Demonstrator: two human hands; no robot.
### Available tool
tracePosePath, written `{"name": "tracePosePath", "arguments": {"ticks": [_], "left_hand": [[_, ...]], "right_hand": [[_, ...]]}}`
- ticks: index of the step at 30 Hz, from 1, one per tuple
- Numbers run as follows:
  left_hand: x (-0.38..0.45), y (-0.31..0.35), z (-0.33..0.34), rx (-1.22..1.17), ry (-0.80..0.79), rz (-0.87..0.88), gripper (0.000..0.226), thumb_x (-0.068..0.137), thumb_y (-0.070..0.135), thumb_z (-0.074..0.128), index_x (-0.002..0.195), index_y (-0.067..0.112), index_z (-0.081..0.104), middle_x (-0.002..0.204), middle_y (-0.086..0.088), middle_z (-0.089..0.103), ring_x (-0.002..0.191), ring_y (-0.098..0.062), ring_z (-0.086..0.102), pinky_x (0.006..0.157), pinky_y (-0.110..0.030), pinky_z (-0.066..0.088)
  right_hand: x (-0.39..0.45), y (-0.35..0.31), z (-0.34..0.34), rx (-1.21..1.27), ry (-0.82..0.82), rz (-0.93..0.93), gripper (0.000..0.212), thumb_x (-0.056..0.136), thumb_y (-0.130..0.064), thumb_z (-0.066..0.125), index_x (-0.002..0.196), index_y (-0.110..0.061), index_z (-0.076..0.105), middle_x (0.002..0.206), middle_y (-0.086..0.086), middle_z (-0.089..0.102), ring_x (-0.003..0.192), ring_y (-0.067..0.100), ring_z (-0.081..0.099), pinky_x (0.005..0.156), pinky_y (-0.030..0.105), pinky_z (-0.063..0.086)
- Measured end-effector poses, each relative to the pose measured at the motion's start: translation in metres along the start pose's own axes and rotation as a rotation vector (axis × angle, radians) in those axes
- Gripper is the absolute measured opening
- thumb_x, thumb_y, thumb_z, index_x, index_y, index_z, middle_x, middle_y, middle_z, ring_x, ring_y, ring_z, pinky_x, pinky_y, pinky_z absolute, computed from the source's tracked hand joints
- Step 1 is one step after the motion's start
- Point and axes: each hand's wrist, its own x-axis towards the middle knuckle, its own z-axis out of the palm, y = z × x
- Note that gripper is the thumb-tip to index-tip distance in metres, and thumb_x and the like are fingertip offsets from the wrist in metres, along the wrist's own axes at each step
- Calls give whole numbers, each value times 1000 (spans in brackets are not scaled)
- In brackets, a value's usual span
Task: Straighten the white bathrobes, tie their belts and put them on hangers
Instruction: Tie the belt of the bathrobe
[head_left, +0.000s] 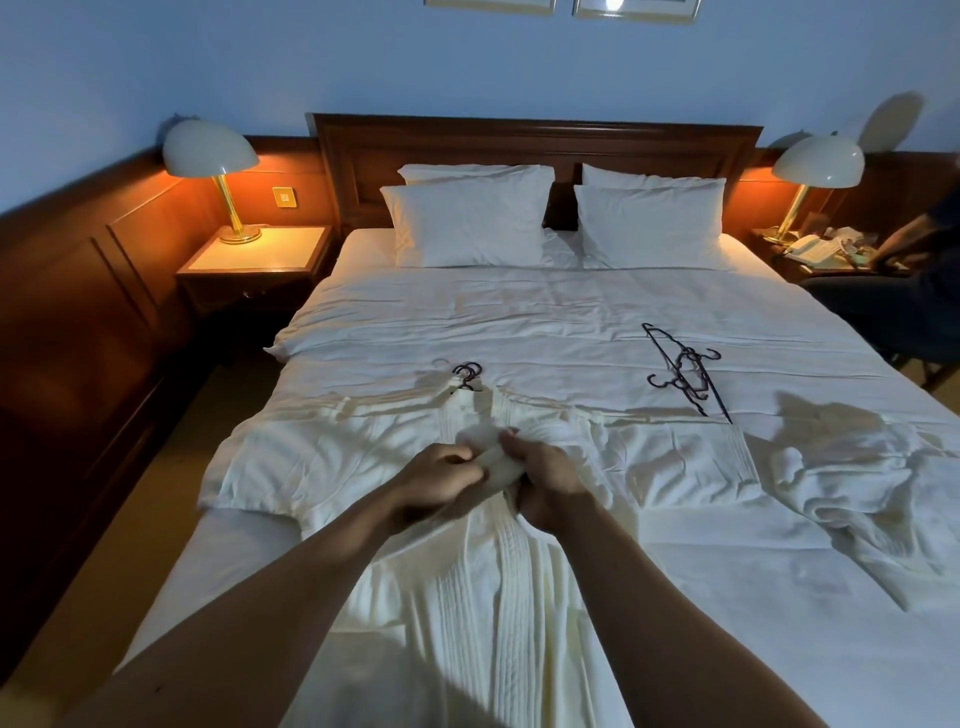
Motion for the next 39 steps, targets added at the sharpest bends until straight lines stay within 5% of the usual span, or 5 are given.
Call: {"name": "tracePosePath", "arguments": {"ticks": [5,11,14,25,39], "left_hand": [[-6,-24,-13,299,-7,-35,33,100,45,54,79,23,67,77,4,69,70,-10,61,69,-28,44],[3,-24,-34,-108,185,21,19,87,10,62,71,6,70,66,3,70,62,-3,63,71,-33,44],[-1,-26,-34,-72,129,-33,47,108,26,37,90,4,75,86,-7,77,84,-20,69,85,-40,50],[13,-50,-31,-527,-105,-483,54,95,55,55,108,5,73,111,-14,71,105,-29,66,95,-39,47],[40,-147,-11,-564,507,-683,23,88,16,70,105,1,67,98,-10,74,87,-27,72,81,-39,61]], "right_hand": [[-7,-12,2,-125,-91,-139,19,100,-16,58,90,-4,70,75,7,65,63,17,55,49,24,44],[-7,-9,-1,-1478,-415,-154,15,93,-14,68,106,-19,75,111,0,72,104,20,66,94,32,52],[-2,8,2,-1952,-201,-417,29,96,-22,57,122,-32,68,120,-2,58,104,24,59,91,41,50],[-1,59,-12,-1837,-162,-719,42,94,-25,52,134,-32,44,150,-1,28,119,31,42,95,46,32],[8,87,-98,-1359,354,-317,26,98,-15,52,108,-34,67,138,-12,53,132,19,39,94,44,31]]}}
